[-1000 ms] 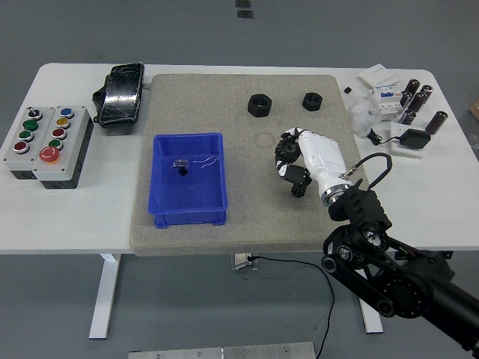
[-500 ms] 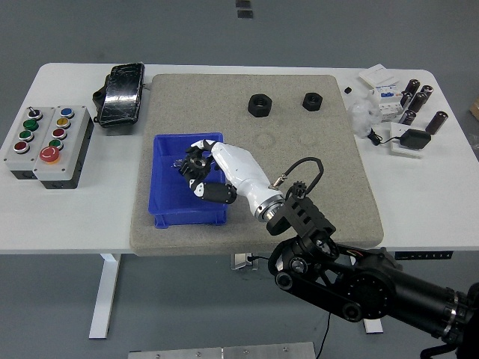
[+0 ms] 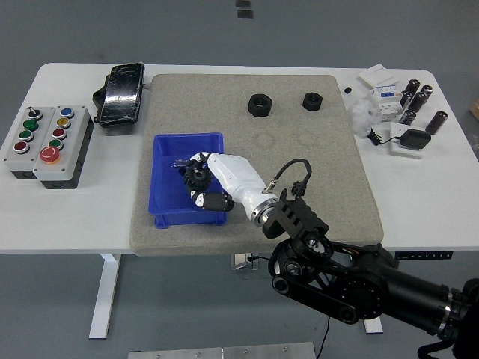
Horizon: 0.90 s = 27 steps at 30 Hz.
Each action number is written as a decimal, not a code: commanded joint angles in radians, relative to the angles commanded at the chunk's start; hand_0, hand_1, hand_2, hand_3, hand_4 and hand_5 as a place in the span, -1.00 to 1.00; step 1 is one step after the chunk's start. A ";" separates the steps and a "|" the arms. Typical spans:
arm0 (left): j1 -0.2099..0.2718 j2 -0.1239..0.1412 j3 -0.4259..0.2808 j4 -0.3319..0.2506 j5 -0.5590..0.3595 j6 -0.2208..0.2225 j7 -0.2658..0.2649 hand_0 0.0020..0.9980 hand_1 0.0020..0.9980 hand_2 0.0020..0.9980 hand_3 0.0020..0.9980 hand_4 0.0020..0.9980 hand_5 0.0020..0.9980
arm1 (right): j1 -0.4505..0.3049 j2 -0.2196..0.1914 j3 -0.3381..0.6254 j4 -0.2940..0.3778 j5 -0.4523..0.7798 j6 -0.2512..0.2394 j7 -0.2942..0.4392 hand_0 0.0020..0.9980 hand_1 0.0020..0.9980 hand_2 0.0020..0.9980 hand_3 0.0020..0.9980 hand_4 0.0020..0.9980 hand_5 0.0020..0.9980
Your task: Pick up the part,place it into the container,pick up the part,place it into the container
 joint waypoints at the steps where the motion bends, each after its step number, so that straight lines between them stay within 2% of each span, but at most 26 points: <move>1: 0.000 0.000 0.001 0.000 0.000 0.000 0.000 0.33 0.26 0.10 0.20 0.39 -0.27 | 0.000 0.001 0.001 0.000 -0.001 0.003 -0.002 0.36 0.43 0.46 0.40 0.14 -0.53; 2: 0.000 0.000 0.000 0.000 0.000 0.000 0.000 0.33 0.26 0.10 0.20 0.39 -0.27 | -0.001 0.001 0.002 0.000 -0.001 0.005 -0.003 0.49 0.52 0.59 0.51 0.56 -0.36; 14: -0.001 0.001 -0.001 0.000 0.003 -0.001 0.000 0.33 0.27 0.10 0.20 0.39 -0.27 | -0.008 0.003 0.009 0.000 0.004 0.012 -0.006 0.49 0.53 0.59 0.53 0.61 -0.32; 19: -0.002 0.000 0.000 0.000 0.004 -0.002 -0.001 0.33 0.27 0.10 0.20 0.39 -0.27 | -0.031 -0.003 0.052 0.019 0.005 -0.029 0.015 0.49 0.53 0.59 0.53 0.61 -0.32; 20: -0.002 0.000 0.000 0.000 0.003 -0.002 -0.002 0.33 0.27 0.10 0.20 0.39 -0.28 | -0.040 -0.007 0.069 0.026 0.006 -0.042 0.020 0.39 0.45 0.51 0.44 0.58 -0.31; 22: -0.001 -0.002 0.000 0.000 0.001 -0.001 -0.002 0.33 0.27 0.10 0.20 0.39 -0.28 | -0.068 -0.027 0.120 0.044 -0.007 -0.073 0.023 0.39 0.45 0.51 0.44 0.58 -0.31; 25: 0.001 -0.003 -0.001 0.000 0.001 -0.001 -0.001 0.33 0.27 0.10 0.20 0.39 -0.28 | -0.100 -0.062 0.189 0.051 -0.038 -0.090 0.008 0.39 0.45 0.51 0.44 0.58 -0.31; 26: 0.002 -0.003 -0.001 0.000 0.001 0.000 -0.001 0.33 0.27 0.10 0.20 0.39 -0.28 | -0.110 -0.073 0.210 0.051 -0.048 -0.091 0.001 0.22 0.38 0.49 0.42 0.56 -0.31; 27: 0.002 -0.004 -0.001 0.000 0.000 0.000 -0.001 0.33 0.27 0.10 0.20 0.39 -0.28 | -0.118 -0.084 0.231 0.050 -0.058 -0.090 -0.007 0.22 0.38 0.49 0.42 0.56 -0.31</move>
